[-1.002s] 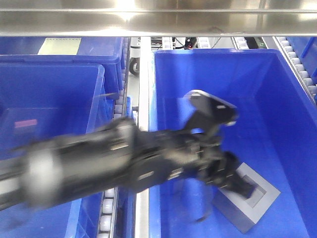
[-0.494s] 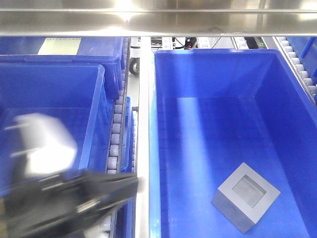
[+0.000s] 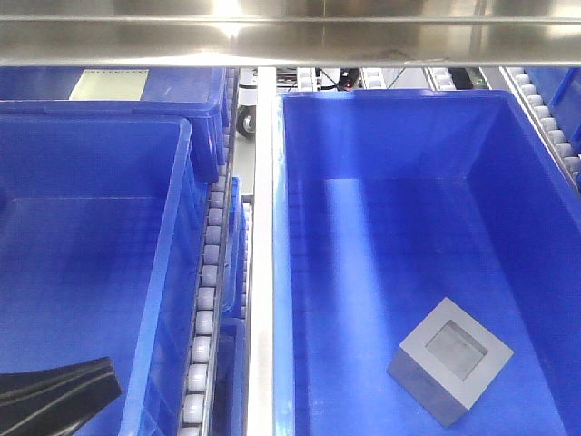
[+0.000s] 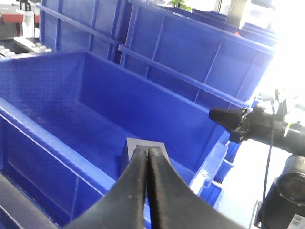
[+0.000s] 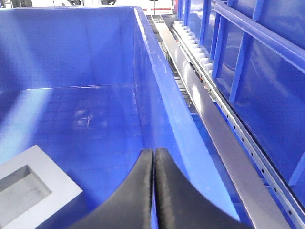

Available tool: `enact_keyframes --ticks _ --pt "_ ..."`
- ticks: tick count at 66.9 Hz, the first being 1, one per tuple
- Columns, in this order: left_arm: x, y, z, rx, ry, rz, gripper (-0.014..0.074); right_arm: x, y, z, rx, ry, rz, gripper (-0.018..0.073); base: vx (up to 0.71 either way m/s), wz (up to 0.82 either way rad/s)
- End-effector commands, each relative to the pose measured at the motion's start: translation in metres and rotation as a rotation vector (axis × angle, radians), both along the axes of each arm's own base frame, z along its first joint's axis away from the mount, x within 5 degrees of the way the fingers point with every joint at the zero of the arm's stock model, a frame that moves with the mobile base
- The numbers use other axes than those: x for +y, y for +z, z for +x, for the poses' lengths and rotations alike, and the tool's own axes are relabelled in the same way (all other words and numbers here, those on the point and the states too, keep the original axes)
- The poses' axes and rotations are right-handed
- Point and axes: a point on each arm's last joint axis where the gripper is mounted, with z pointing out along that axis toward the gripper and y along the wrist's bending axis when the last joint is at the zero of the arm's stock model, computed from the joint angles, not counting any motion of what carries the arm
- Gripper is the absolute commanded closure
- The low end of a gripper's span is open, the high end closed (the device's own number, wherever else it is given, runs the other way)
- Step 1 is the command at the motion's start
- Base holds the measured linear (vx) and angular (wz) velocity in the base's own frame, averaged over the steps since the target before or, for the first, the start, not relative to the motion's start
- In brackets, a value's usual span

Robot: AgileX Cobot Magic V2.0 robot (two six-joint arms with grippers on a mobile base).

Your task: Sort gray base to blue bin

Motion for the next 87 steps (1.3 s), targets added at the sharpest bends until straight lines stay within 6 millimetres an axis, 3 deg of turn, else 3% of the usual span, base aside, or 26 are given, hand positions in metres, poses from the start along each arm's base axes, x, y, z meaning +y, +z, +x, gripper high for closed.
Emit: enact_keyframes --ticks 1,87 --pt "0.0002 0.0153 -0.0001 -0.055 0.000 -0.078 0.0604 -0.0007 0.0027 0.0017 -0.029 -0.006 -0.024 0.0564 0.00 0.00" --pt "0.0002 0.0134 -0.0004 -0.092 -0.004 -0.028 0.0604 -0.0007 0.0027 0.0017 -0.029 -0.006 -0.024 0.0564 0.00 0.00"
